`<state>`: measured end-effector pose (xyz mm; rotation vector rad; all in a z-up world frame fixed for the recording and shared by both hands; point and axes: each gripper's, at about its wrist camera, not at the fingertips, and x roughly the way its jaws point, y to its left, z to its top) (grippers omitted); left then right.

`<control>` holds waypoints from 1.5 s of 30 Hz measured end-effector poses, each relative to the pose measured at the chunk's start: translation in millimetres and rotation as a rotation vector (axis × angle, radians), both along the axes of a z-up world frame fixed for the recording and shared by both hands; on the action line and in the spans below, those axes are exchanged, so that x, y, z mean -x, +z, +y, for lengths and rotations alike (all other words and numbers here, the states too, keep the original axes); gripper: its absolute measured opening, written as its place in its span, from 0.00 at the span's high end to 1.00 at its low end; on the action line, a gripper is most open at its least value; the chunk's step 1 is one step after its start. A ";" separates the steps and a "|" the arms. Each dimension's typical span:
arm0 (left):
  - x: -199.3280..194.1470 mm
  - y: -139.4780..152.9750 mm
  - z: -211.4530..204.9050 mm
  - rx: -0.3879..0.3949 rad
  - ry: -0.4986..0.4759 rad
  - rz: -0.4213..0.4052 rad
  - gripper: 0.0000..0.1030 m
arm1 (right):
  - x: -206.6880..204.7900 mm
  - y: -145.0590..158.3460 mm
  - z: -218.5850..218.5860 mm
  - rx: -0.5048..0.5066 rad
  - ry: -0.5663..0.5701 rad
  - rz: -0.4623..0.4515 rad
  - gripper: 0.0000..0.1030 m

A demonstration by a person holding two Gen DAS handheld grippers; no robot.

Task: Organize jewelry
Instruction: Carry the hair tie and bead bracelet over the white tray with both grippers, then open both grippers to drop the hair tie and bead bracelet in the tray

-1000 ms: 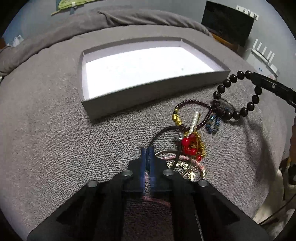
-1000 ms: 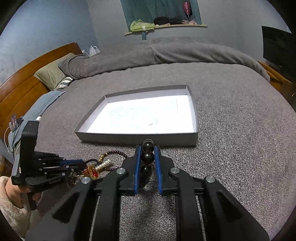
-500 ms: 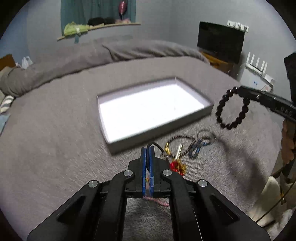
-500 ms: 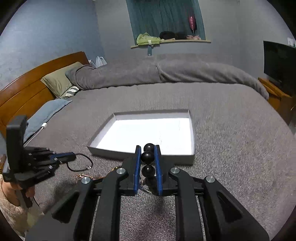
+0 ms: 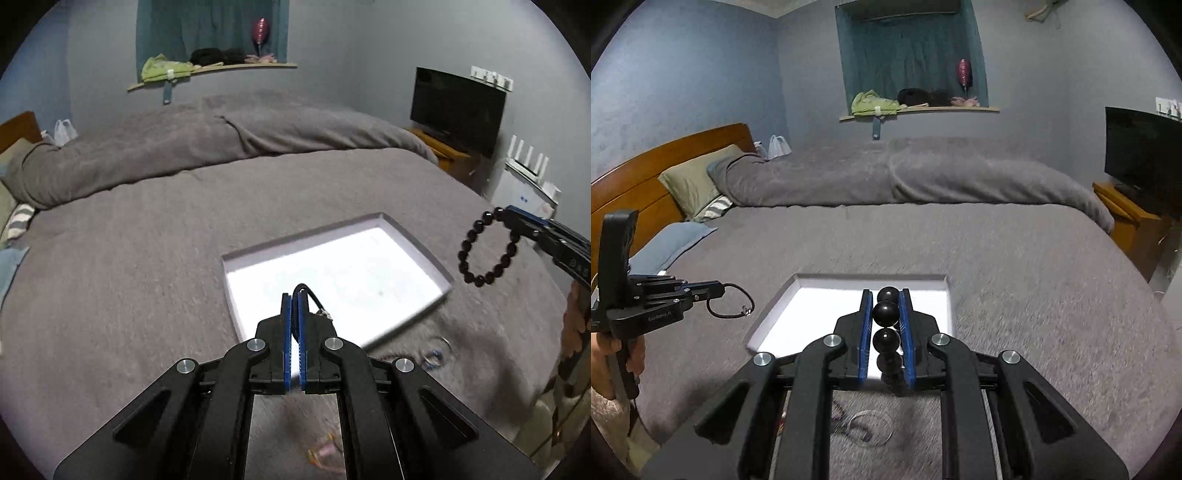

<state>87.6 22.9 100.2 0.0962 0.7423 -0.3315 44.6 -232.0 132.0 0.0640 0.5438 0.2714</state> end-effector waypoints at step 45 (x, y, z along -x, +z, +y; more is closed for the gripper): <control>-154.0 -107.5 -9.8 -0.125 0.120 0.206 0.66 | -187.0 -125.4 4.8 -0.005 -0.133 0.334 0.85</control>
